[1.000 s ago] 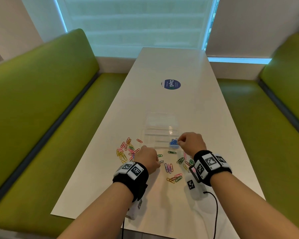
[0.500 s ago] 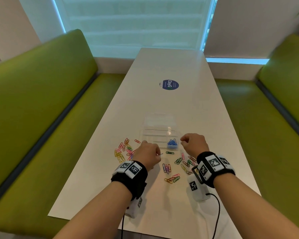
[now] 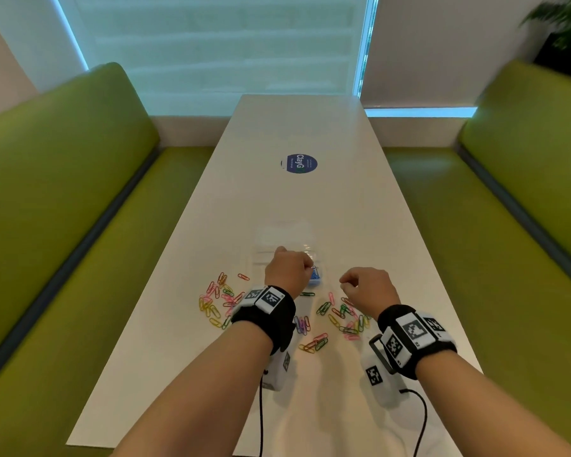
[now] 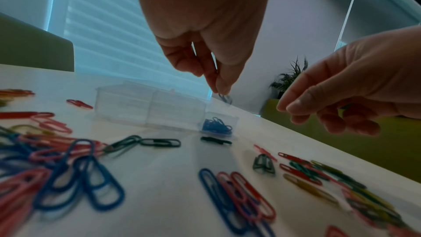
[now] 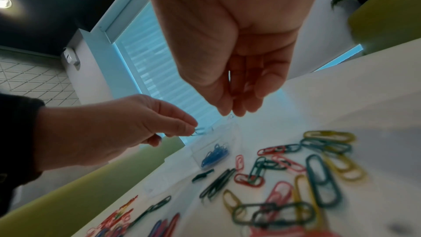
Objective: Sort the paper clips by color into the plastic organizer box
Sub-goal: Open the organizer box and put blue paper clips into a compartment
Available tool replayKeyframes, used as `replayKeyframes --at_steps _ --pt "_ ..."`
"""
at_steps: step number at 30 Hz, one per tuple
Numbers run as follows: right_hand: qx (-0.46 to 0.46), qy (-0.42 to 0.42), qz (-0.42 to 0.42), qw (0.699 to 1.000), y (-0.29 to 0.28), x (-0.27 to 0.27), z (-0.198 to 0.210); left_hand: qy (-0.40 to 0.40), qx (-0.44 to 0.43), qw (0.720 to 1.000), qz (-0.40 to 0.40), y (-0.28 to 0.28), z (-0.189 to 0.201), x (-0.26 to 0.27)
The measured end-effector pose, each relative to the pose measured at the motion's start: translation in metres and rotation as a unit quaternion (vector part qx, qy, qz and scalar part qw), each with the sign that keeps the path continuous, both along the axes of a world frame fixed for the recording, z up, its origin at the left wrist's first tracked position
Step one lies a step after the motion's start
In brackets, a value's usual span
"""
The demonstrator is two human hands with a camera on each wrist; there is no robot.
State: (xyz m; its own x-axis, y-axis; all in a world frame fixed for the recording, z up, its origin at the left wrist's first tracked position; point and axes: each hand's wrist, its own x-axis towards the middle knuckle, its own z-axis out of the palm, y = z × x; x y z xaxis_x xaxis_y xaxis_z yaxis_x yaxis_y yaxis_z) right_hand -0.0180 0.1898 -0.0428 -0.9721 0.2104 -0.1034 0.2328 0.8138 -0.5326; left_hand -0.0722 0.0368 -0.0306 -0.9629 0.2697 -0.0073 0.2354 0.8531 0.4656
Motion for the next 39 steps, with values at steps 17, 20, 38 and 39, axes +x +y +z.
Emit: replayKeyframes --at_steps 17,20,38,39 --pt "0.026 -0.097 0.146 0.984 -0.056 0.028 -0.014 -0.063 -0.05 0.997 0.021 -0.059 -0.02 0.044" --pt "0.038 -0.115 0.165 0.979 -0.062 0.03 -0.015 -0.074 -0.047 0.996 0.019 -0.064 -0.023 0.051" --pt "0.068 -0.13 0.17 0.974 -0.045 0.051 -0.01 -0.088 -0.151 0.978 -0.112 -0.044 -0.019 0.074" --pt "0.07 -0.135 0.165 0.974 -0.044 0.052 -0.009 -0.084 -0.155 0.978 -0.111 -0.045 -0.019 0.074"
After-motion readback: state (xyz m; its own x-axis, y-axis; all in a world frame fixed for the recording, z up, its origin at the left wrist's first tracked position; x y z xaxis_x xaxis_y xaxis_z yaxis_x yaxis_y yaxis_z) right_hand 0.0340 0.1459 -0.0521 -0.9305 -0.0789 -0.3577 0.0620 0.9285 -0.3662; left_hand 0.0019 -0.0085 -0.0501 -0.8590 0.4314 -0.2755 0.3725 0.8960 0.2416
